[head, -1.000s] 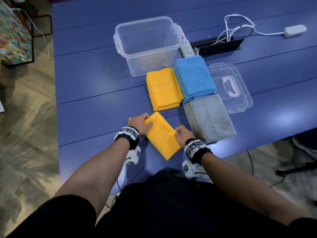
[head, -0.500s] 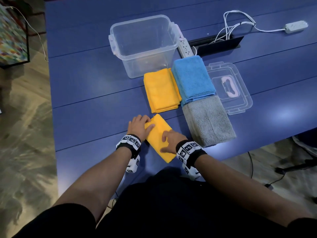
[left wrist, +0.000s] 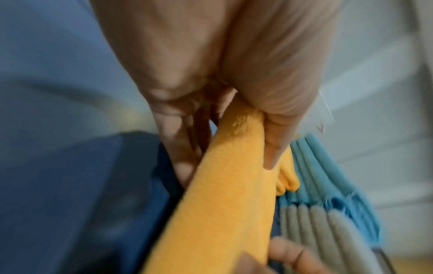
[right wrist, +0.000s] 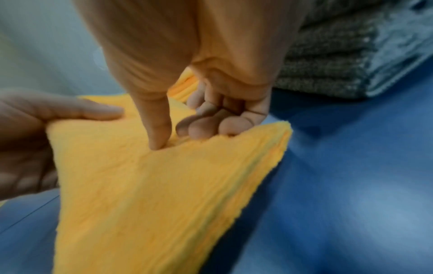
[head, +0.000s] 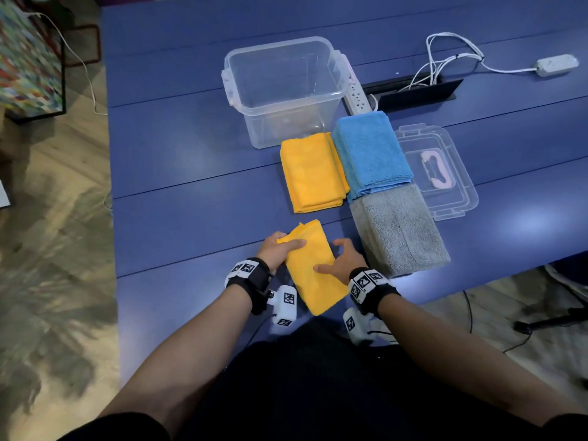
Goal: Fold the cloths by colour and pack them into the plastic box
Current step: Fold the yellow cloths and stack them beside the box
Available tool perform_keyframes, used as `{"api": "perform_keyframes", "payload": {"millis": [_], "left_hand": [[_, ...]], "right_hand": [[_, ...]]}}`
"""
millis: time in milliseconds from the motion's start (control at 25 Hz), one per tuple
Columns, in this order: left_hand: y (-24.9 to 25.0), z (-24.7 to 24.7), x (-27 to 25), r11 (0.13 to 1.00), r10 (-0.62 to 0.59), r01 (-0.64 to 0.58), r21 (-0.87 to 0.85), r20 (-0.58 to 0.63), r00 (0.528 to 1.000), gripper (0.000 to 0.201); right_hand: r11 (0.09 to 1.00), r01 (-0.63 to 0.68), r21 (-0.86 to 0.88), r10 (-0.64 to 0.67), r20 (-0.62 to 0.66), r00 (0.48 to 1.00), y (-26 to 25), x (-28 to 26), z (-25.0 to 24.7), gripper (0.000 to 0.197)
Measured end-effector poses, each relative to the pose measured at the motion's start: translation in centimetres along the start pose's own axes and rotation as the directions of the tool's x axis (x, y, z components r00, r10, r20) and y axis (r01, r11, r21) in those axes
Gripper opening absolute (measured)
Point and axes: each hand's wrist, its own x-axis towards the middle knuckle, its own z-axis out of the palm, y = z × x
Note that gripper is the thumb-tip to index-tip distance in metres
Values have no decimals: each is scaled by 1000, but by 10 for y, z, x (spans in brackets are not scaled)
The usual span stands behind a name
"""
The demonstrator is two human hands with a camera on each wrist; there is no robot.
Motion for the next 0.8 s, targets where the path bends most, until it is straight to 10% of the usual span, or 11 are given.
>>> {"api": "perform_keyframes", "payload": {"millis": [120, 320, 440, 640, 800], "left_hand": [[4, 3, -12, 964, 11, 13, -267, 85, 996, 25], [32, -13, -8, 912, 84, -47, -407, 73, 994, 37], [52, -12, 7, 945, 65, -87, -315, -80, 995, 45], [116, -2, 29, 956, 175, -155, -250, 59, 983, 49], [183, 6, 72, 928, 278, -296, -227, -111, 954, 49]], "right_hand": [[997, 71, 27, -73, 78, 994, 0, 0, 2, 59], [833, -70, 548, -61, 216, 975, -24, -13, -3, 50], [879, -43, 475, -24, 135, 991, -35, -19, -6, 39], [925, 103, 367, -90, -52, 995, -55, -9, -46, 33], [653, -11, 757, 53, -31, 998, -85, 33, -73, 54]]}}
